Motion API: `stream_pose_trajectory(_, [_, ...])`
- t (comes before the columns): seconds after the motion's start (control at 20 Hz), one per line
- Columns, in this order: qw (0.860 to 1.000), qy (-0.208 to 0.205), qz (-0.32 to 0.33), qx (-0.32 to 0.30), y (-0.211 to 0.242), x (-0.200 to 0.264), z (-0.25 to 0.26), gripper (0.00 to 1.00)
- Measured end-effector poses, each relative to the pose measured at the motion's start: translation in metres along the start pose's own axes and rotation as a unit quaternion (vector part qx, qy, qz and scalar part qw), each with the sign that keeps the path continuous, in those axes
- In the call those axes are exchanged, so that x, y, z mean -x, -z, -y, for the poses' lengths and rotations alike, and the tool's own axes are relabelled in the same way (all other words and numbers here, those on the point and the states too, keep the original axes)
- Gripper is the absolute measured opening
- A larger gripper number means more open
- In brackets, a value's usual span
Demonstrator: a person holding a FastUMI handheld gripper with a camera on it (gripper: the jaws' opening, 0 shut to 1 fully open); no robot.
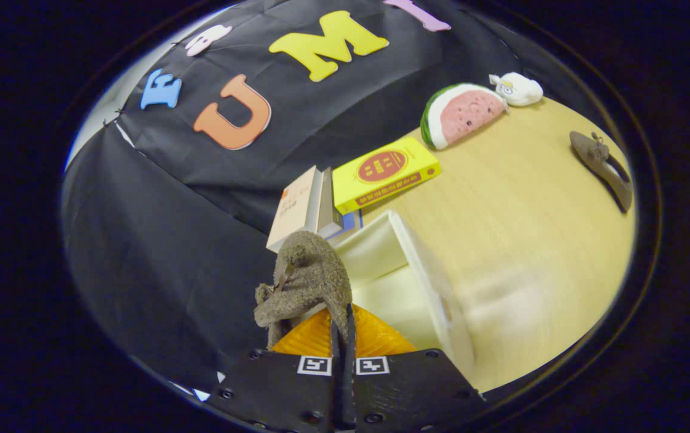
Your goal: Open the storage box then place both shoes into the box .Put the left shoe in first, then the right shoe, with the right side of both shoes facing outward in a uniform manner.
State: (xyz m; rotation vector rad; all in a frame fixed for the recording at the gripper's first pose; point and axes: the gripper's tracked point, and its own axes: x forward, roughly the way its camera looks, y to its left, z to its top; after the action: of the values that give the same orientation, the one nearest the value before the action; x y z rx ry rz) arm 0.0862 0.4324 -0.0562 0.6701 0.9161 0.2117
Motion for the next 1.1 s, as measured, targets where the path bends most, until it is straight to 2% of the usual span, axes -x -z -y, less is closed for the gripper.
stream_pose_trajectory(0.25, [1.000, 0.026, -0.014, -0.001, 0.030, -0.023, 0.003, 0.00])
stream_pose_trajectory(0.4, [1.000, 0.014, -0.020, 0.005, 0.034, -0.028, -0.002, 0.03])
stream_pose_trajectory(0.45, [1.000, 0.006, -0.025, 0.003, 0.036, -0.028, -0.004, 0.13])
stream_pose_trajectory(0.5, [0.999, -0.006, -0.032, 0.005, 0.037, -0.030, -0.008, 0.18])
stream_pose_trajectory(0.65, [0.999, -0.027, -0.016, 0.036, 0.027, -0.018, -0.010, 0.80])
stream_pose_trajectory(0.7, [0.998, -0.037, -0.012, 0.053, 0.024, -0.011, -0.012, 0.86])
stream_pose_trajectory(0.9, [0.990, -0.078, 0.001, 0.120, 0.013, 0.027, -0.005, 0.86])
stream_pose_trajectory(1.1, [0.982, -0.099, 0.025, 0.162, -0.022, 0.075, 0.034, 0.86])
